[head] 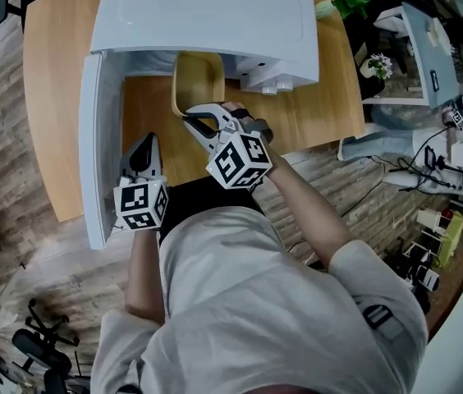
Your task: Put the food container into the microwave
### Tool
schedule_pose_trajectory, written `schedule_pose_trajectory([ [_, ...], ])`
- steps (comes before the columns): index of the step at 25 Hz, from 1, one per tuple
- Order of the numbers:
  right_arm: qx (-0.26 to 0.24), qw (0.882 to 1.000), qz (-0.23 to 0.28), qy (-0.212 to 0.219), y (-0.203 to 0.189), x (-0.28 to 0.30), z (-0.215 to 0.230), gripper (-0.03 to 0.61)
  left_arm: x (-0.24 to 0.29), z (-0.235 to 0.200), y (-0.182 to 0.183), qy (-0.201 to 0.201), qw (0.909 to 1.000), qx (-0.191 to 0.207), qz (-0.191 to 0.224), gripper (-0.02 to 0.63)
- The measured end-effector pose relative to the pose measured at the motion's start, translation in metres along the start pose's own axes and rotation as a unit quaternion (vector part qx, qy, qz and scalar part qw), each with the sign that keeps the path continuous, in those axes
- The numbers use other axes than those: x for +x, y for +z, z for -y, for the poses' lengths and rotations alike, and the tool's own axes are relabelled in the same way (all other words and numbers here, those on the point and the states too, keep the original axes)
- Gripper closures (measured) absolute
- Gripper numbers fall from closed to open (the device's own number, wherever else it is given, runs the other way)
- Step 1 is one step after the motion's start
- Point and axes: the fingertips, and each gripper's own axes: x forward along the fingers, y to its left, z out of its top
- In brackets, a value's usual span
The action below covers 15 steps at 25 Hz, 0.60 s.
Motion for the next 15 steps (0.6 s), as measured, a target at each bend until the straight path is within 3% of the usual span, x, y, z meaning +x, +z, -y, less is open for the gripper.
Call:
schedule_pose_trajectory([
  [15,-0.035,0.999,-0.009,0.035,0.003,0.040,0.012,0.546,0.007,-0.015,0.003,0.030,0.9992,-0.026,-0.001,0.601],
])
